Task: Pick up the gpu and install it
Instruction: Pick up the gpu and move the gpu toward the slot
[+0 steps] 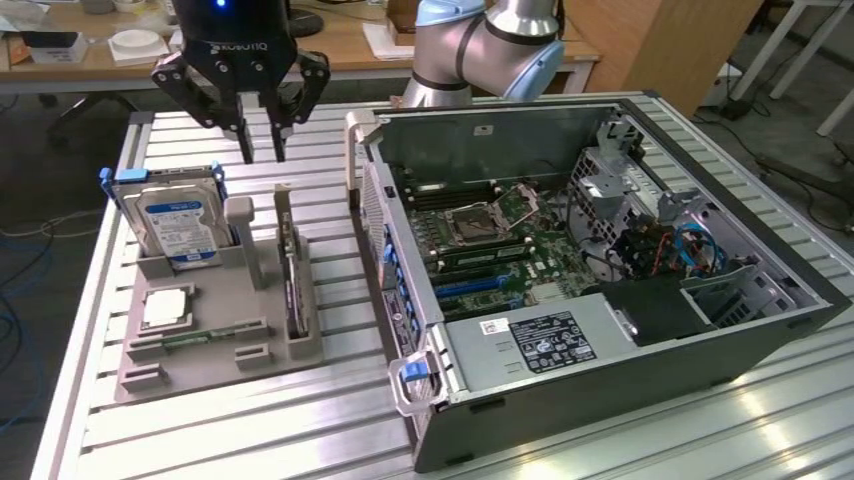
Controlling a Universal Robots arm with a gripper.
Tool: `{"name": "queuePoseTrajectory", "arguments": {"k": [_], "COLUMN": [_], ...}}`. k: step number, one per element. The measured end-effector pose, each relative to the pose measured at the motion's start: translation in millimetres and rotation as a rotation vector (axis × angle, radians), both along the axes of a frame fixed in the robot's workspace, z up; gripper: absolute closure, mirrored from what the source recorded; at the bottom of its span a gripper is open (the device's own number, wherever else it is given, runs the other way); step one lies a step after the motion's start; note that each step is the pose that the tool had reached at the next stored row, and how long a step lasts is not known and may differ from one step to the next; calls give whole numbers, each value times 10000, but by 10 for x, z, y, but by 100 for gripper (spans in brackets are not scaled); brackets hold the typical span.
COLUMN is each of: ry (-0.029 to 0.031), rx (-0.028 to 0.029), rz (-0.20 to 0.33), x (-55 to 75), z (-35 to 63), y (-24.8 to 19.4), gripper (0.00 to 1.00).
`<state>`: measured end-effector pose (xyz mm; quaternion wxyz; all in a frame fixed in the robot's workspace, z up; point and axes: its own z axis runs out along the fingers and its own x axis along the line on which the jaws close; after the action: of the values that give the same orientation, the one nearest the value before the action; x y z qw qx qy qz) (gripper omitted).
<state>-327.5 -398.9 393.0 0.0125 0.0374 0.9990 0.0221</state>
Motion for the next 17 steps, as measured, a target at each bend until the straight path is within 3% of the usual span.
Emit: {"name": "queuePoseTrajectory", "arguments": {"k": [3,8,9,14,17], "ry": [0,0,0,3,4], "rx": [0,-1,-1,-3,-3], "rz": [0,0,44,664,701], "x": [0,-1,-1,-2,-2], "z": [0,0,0,-7,-50], "y": [0,0,-1,-3,-5], "gripper": [53,42,35,35,35]}}
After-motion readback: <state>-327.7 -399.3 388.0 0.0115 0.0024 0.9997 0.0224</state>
